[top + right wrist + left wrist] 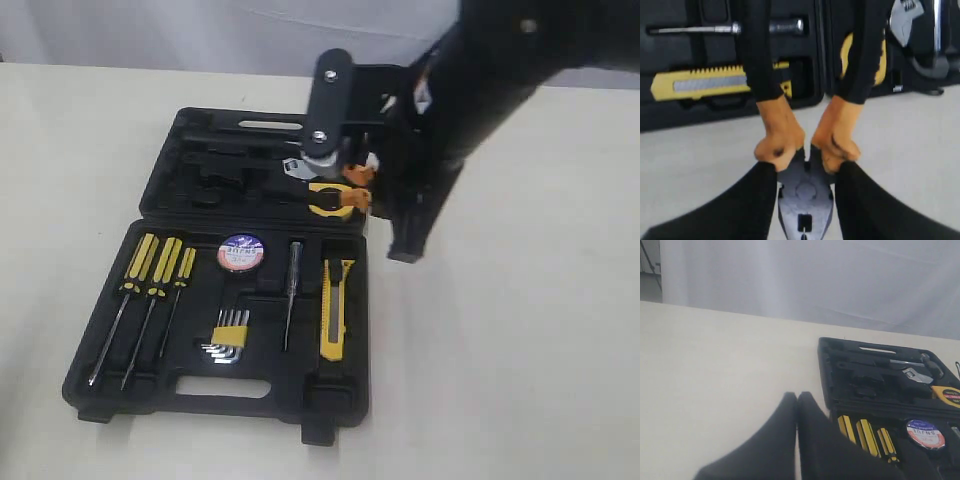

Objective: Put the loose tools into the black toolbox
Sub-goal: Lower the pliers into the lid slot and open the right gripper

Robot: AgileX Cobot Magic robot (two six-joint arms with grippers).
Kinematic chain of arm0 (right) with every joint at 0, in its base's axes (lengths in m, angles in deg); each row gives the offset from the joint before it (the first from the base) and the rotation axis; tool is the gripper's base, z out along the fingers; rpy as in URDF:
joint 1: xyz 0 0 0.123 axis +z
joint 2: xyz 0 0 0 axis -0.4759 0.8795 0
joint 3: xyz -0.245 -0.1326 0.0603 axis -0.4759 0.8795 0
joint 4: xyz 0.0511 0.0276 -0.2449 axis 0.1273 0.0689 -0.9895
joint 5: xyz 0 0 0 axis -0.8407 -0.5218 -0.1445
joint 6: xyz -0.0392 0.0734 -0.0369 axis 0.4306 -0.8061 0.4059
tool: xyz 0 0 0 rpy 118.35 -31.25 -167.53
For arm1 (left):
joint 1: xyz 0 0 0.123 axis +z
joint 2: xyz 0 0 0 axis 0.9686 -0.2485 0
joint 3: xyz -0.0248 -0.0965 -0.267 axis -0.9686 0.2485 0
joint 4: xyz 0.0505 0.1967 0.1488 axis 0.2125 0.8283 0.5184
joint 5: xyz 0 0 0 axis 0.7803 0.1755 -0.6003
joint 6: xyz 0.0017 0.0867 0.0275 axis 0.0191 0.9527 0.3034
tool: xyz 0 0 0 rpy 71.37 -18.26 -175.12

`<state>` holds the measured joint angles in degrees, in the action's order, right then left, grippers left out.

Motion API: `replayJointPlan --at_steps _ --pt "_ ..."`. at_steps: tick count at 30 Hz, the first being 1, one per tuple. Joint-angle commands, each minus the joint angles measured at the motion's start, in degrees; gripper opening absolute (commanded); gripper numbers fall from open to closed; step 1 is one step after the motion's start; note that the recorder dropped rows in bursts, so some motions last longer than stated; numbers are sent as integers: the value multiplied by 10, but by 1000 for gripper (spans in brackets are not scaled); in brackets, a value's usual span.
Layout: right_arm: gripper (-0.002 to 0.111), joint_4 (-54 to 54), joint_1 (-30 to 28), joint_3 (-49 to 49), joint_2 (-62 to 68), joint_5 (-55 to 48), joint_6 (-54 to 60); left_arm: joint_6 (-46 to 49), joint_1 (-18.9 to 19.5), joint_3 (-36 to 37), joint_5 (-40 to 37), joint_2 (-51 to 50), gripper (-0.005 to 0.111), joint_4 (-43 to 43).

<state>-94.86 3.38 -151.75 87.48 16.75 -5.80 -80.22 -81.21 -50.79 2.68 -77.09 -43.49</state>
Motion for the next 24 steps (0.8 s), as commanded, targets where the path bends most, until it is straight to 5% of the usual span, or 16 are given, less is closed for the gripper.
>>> replayJointPlan --at_steps 1,12,24 --pt "0 2 5 -115 113 17 18 0 -3 -3 0 -2 0 2" --pt "0 8 37 -418 347 -26 10 0 -3 -3 0 -2 0 2" --pt "0 42 37 -478 442 17 7 0 -3 -3 0 -2 0 2"
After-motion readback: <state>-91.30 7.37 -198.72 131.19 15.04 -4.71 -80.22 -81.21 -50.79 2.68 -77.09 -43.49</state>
